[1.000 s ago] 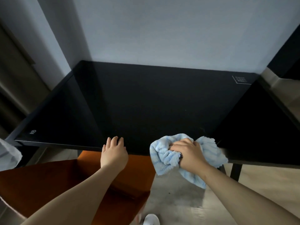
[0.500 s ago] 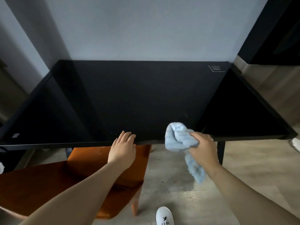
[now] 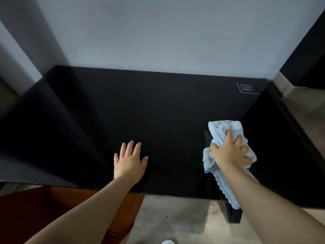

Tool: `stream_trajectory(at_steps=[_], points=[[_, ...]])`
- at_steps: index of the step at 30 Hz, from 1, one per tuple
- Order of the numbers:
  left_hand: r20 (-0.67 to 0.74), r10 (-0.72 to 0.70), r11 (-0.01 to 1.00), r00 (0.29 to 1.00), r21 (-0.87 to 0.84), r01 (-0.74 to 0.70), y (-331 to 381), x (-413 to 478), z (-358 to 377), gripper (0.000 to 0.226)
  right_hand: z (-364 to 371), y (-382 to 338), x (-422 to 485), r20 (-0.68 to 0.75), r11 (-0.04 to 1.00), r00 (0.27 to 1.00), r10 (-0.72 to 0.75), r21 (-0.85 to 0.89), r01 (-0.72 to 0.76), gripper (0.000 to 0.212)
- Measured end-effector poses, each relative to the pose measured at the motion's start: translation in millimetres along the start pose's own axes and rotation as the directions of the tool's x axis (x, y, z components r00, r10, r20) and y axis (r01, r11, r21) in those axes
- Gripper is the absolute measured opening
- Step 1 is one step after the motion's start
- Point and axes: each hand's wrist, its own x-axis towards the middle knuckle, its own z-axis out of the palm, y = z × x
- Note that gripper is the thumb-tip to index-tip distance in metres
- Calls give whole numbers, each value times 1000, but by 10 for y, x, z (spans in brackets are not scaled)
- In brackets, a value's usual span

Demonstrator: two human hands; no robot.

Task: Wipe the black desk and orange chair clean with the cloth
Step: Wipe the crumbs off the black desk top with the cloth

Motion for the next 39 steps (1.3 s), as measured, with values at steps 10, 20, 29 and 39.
stream_trajectory(at_steps=[10,20,29,39], points=[[-103,-140,988,985,-74,133,76,86,69,49,190,-322,-584,-34,572,634,-773,397,718,42],[-100,-142,989,985,-57,137,212,-64,137,53,-59,66,105,72,900,906,-417,-110,422,63],[-130,-33,999,991,-44,27,131,-268,228,51,-199,431,-285,-258,761,820,-512,306,572,46],[-80,30,998,996,-45,-34,128,-467,161,50,143,277,-930,-69,916,918,-390,-131,379,69]])
